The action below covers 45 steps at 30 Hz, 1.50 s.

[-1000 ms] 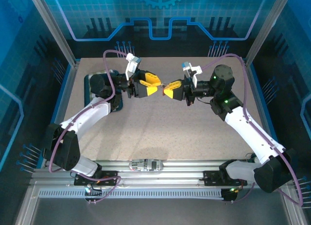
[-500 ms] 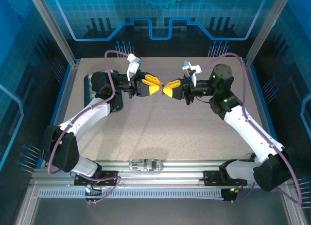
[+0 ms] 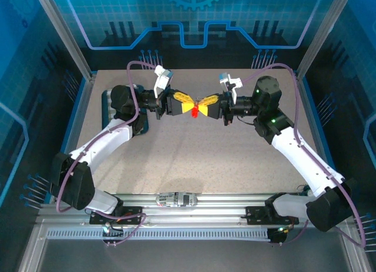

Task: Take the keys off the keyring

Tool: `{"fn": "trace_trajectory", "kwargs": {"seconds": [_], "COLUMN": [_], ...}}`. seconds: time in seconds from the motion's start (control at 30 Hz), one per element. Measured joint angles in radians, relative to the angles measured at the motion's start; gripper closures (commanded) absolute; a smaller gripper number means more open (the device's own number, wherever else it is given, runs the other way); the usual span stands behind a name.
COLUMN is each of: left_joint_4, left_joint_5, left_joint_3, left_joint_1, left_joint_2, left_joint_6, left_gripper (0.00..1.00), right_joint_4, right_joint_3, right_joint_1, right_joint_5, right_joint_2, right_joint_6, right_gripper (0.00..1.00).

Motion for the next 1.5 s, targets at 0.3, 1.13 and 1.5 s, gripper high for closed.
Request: {"fn": "trace_trajectory", "kwargs": {"seconds": [0.3,1.13,1.5], "left_joint_4": [-0.166,-0.213,-0.057], "left_joint_5": [-0.016,-0.003,0.048], "left_joint_3": [0.0,0.034,0.045], "left_joint_1": [-0.016,0.009,0.003], "left_joint_2": [-0.061,-0.058,-0.016], "left_joint_6": [0.145,0.075,-0.092], "left_gripper": [0.98,0.51,0.51], "right_joint_4": [-0.079,0.267,0.316], "right_joint_3": [0.0,-0.033,-0.033], "right_joint_1": [0.021,0.019,0.019], "right_joint_5": [0.113,-0.186,-0.212], "right_joint_2": [-0.041,0.028,0.052], "right_joint_6": [-0.115,0.069,0.109], "right_gripper": [1.0,1.0,1.0]}}
